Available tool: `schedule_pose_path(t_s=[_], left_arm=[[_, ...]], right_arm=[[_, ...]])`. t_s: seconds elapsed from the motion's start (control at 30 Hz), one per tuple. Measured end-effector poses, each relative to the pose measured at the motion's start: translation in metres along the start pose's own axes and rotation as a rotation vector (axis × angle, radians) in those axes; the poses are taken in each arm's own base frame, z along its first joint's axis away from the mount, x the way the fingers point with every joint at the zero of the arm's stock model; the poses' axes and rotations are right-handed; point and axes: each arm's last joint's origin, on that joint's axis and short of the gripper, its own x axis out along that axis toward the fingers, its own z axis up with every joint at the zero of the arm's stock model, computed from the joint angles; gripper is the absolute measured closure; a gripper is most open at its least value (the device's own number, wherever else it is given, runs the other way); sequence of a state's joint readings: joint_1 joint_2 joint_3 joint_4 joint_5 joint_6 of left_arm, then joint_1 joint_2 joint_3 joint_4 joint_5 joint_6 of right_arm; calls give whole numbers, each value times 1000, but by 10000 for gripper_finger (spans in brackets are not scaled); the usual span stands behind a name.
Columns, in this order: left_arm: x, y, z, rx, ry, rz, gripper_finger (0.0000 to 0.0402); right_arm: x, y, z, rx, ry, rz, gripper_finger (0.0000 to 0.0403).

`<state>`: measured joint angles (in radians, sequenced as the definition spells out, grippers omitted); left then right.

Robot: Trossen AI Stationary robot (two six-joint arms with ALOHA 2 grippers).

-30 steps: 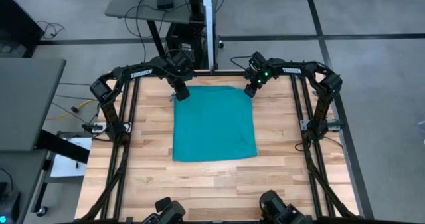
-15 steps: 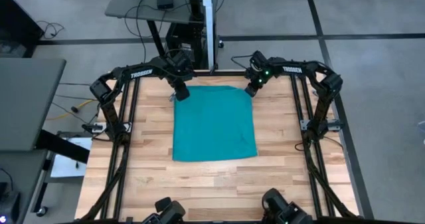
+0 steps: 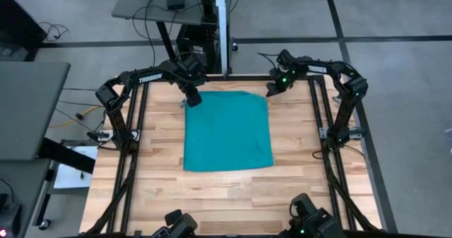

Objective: Roll towel
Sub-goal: Fold the blue towel in half

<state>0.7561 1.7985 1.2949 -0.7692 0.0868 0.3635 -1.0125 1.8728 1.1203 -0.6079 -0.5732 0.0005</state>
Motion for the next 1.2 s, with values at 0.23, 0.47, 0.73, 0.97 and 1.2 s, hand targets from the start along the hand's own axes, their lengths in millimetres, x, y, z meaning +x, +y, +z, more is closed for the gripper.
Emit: schedule_pose_path(t_s=[0.23,0.47,0.73,0.97,1.2], left_arm=[[0,0,0,-1,-2,1,402],[0,0,0,2,0,-1,402],[0,0,0,6,0,0,402],[0,0,0,6,-1,0,402],[0,0,0,6,-1,0,402]], right_arm=[[28,10,3,-14,27,11,175],[25,7,5,-8,13,41,201],[27,13,7,-31,8,113,258],[24,12,9,-22,-2,118,283],[21,14,14,-47,-16,124,291]])
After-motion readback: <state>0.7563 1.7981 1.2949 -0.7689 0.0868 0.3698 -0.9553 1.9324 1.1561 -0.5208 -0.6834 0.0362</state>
